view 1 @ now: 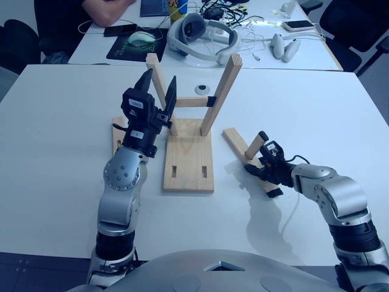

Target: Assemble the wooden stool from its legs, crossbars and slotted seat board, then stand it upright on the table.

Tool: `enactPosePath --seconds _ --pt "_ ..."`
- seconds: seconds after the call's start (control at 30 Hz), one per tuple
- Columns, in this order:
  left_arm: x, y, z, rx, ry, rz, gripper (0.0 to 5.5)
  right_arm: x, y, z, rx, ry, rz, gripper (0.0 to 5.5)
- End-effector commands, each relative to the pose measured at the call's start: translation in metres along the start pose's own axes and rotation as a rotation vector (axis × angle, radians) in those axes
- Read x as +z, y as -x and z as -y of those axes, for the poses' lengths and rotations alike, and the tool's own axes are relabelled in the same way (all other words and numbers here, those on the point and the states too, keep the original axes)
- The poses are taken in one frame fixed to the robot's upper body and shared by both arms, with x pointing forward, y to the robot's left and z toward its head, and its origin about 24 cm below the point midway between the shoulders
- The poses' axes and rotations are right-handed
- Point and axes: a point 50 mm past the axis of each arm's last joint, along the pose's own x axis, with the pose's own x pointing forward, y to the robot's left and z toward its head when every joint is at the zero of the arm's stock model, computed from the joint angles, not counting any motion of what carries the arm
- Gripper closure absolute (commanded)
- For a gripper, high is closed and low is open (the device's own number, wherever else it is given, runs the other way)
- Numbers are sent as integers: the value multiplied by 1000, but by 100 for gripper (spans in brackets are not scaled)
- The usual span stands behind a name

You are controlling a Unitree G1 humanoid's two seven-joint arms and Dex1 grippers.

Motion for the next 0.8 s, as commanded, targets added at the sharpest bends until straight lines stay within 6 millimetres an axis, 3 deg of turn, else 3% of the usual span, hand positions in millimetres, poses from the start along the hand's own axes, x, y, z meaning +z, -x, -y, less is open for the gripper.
enactPosePath --seconds 0.03,0.13,0.23,0.33,0.47,0.57,0.67,0.8 --pt "-7 1 -6 68 -14 -42 297 -4 -1 14 -54 53 -55 343" --pt "-9 4 -9 120 -14 -64 297 -5 -1 25 -94 140 -57 343" --pt "-16 4 -15 153 -24 -99 297 -11 -1 36 -132 91 -32 343" --pt "-18 1 -23 185 -48 -115 297 0 -2 52 -193 1 68 343" --pt "-20 -1 -39 220 -92 -120 297 42 3 75 -270 2 316 343" --pt "-14 -5 -51 173 8 -82 297 95 14 90 -211 -142 631 343" --pt "-5 -15 -56 80 136 -20 297 135 31 91 -120 -170 865 343" --pt "14 -36 -67 -113 366 47 297 168 46 75 117 -180 1047 343"
